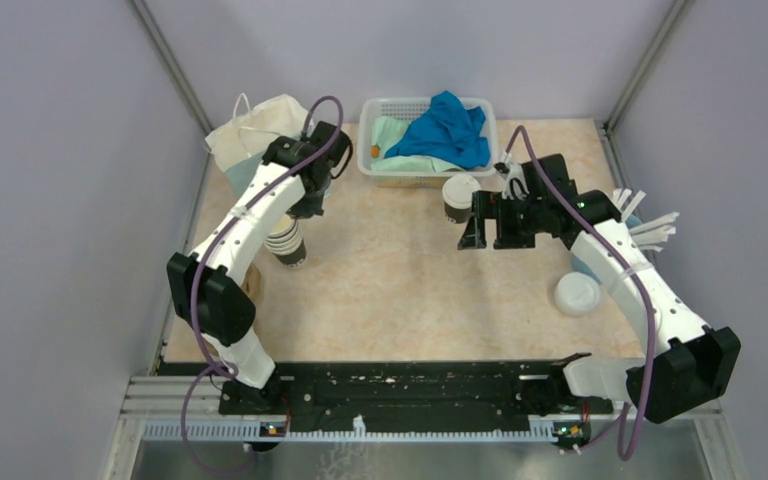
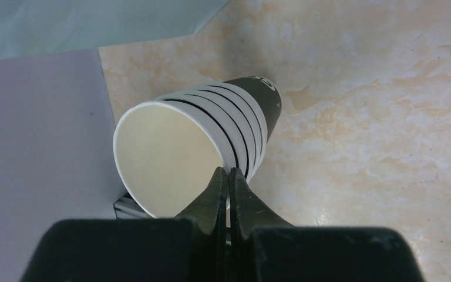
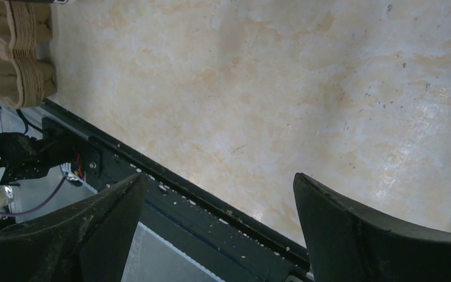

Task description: Pack the takeout coffee

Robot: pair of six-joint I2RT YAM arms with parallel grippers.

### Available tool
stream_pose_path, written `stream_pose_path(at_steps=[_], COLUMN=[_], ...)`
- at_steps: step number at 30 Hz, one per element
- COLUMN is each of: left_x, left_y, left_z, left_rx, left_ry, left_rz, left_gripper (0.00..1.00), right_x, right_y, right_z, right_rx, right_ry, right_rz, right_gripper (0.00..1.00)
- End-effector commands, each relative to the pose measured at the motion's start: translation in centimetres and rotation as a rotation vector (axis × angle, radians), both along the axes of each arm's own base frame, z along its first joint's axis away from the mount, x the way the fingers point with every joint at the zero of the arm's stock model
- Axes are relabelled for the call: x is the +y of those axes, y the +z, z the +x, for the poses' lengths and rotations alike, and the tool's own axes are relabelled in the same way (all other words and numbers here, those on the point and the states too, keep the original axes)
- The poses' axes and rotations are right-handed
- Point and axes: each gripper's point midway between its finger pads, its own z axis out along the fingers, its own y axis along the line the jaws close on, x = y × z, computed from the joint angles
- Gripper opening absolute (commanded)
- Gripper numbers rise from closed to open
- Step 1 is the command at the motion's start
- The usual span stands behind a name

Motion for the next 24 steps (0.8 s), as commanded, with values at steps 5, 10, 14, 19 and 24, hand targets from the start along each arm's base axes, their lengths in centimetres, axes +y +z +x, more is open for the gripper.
stream_pose_path(at_steps=[5, 10, 14, 19, 24], left_x=[-0.5, -0.7, -0.1, -1.0, -2.9], left_y=[1.2, 1.6, 2.2, 1.3, 0.5], left_z=[-0.4, 0.0, -0.2, -1.1, 0.0], left_rx=[-0.003, -0.047, -0.085, -0.053, -0.131], left_ry=[0.031, 0.015, 0.036, 0.043, -0.036], left_rz=[0.111, 0.14, 0.181, 0.158, -0.029], left_gripper=[0.0, 0.0, 0.0, 0.0, 0.0], right_x=[0.6, 0.6, 0.7, 0.9, 0.8], right_y=[1.4, 1.3, 1.5, 1.7, 1.5], right_z=[0.4, 0.3, 0.2, 0.2, 0.1], right_rx=[-0.043, -0.043, -0.046, -0.035, -0.038], right_ry=[-0.003, -0.016, -0.014, -0.008, -0.014], right_rz=[0.057, 0.069, 0.076, 0.083, 0.085], right_gripper=[0.95, 0.95, 0.95, 0.95, 0.95])
